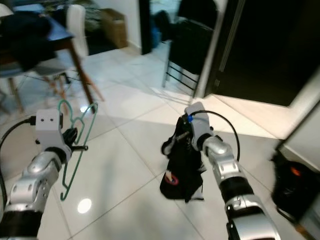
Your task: Hang hanger
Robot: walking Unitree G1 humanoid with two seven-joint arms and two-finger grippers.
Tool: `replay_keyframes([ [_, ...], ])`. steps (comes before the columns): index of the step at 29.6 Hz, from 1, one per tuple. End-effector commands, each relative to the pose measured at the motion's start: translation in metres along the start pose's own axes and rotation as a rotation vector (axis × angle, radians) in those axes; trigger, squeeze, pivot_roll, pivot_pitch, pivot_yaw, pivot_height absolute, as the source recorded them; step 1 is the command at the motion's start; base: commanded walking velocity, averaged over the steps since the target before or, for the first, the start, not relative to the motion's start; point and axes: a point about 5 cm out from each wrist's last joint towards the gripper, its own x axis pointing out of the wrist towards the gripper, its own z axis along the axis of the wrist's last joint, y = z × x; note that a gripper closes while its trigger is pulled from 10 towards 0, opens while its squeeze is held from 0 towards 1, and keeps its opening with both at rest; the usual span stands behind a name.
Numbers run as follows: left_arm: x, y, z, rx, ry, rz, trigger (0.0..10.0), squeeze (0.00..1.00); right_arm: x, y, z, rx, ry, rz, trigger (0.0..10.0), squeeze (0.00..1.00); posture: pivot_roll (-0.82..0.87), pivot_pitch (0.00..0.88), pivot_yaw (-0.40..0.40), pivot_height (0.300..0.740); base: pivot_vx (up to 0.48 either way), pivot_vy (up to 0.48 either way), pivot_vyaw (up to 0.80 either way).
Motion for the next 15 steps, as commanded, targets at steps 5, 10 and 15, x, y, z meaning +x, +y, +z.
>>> replay_keyframes([
  [5,0.0019,-0.0047,-0.0014,0.009,-0.014,-0.016,10.0,0.00,-0.0055,-0.0109,-0.0007,0.030,-0.022,-0.029,10.0,0.00,0.06,0.044,-0.074,0.740,0.351,0.000,0.74],
  [10,0.0036,-0.0043,-0.0017,0.013,-0.017,-0.016,10.0,0.00,-0.0055,-0.0138,0.0004,0.068,-0.038,-0.035,10.0,0.00,0.06,0.045,-0.070,0.740,0.355,0.000,0.10],
  [15,0.0052,-0.0036,-0.0018,0.027,-0.023,-0.014,10.0,0.00,-0.0047,-0.0135,0.0003,0.068,-0.040,-0.031,10.0,0.00,0.07,0.044,-0.072,0.740,0.355,0.000,0.00],
])
